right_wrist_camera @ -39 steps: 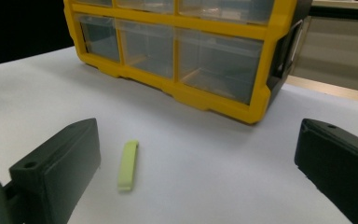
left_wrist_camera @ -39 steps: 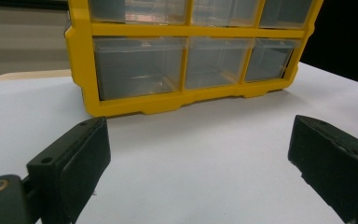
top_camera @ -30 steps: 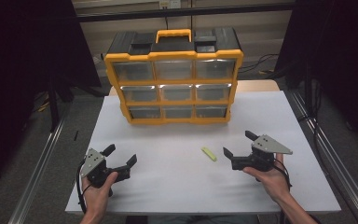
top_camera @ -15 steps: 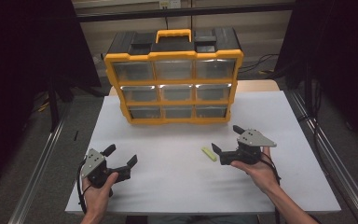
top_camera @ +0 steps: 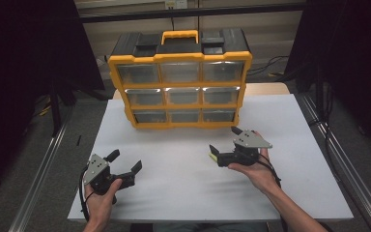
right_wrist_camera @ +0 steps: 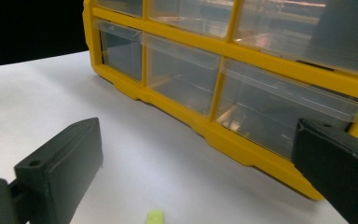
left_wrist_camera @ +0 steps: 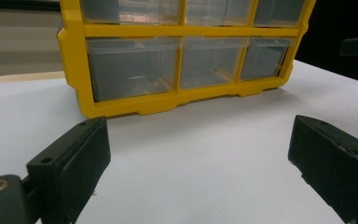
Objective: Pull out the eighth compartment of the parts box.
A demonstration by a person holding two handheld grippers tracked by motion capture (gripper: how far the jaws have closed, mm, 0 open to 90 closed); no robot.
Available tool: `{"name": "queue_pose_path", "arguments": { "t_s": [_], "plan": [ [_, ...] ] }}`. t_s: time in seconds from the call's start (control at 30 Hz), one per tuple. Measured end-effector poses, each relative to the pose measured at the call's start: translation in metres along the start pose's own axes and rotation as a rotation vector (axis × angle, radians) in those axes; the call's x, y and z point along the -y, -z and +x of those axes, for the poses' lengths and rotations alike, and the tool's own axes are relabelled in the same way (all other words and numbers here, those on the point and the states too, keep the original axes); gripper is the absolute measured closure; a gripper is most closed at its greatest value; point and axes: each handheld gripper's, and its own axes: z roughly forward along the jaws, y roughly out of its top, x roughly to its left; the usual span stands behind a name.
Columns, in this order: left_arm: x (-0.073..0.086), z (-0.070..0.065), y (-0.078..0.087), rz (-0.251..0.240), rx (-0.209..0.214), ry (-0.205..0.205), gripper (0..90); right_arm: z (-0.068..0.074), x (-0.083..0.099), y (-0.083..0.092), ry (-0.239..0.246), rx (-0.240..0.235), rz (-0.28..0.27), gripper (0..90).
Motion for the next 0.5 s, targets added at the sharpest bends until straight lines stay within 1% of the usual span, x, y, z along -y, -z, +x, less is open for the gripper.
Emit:
{"name": "queue_pose_path", "arguments": {
  "t_s": [0.03, 0.07, 0.13, 0.17, 0.2, 0.23, 0.3, 0.37, 0.43, 0.5],
  "plan": [
    [0.0, 0.0, 0.0, 0.001, -0.001, 0.0, 5.6, 0.001, 0.0, -0.002, 0.005, -0.003, 0.005, 1.5],
    [0.0, 0.001, 0.001, 0.013, -0.003, -0.014, 5.6, 0.002, -0.001, -0.005, 0.014, -0.004, 0.008, 1.5],
    [0.0, 0.001, 0.0, 0.014, 0.001, -0.017, 5.6, 0.004, -0.003, -0.008, 0.024, -0.012, 0.014, 1.4],
    [0.0, 0.001, 0.0, 0.013, 0.002, -0.018, 5.6, 0.006, -0.006, -0.012, 0.049, -0.011, 0.014, 1.4],
    [0.0, 0.001, 0.0, 0.013, 0.002, -0.015, 5.6, 0.006, -0.006, -0.012, 0.049, -0.011, 0.014, 1.4],
    [0.0, 0.001, 0.0, 0.013, 0.003, -0.017, 5.6, 0.008, -0.008, -0.016, 0.066, -0.01, 0.003, 1.9],
    [0.0, 0.001, 0.0, 0.013, 0.003, -0.017, 5.6, 0.009, -0.008, -0.018, 0.075, -0.001, 0.001, 2.2],
    [0.0, 0.001, 0.0, 0.013, 0.004, -0.017, 5.5, 0.012, -0.008, -0.022, 0.117, 0.019, 0.016, 2.3],
    [0.0, 0.001, 0.0, 0.014, 0.004, -0.017, 5.6, 0.013, -0.008, -0.028, 0.122, 0.022, 0.024, 2.5],
    [0.0, 0.001, 0.001, 0.015, -0.001, -0.019, 5.6, 0.014, -0.01, -0.031, 0.133, 0.028, 0.017, 2.5]
  ]
}}
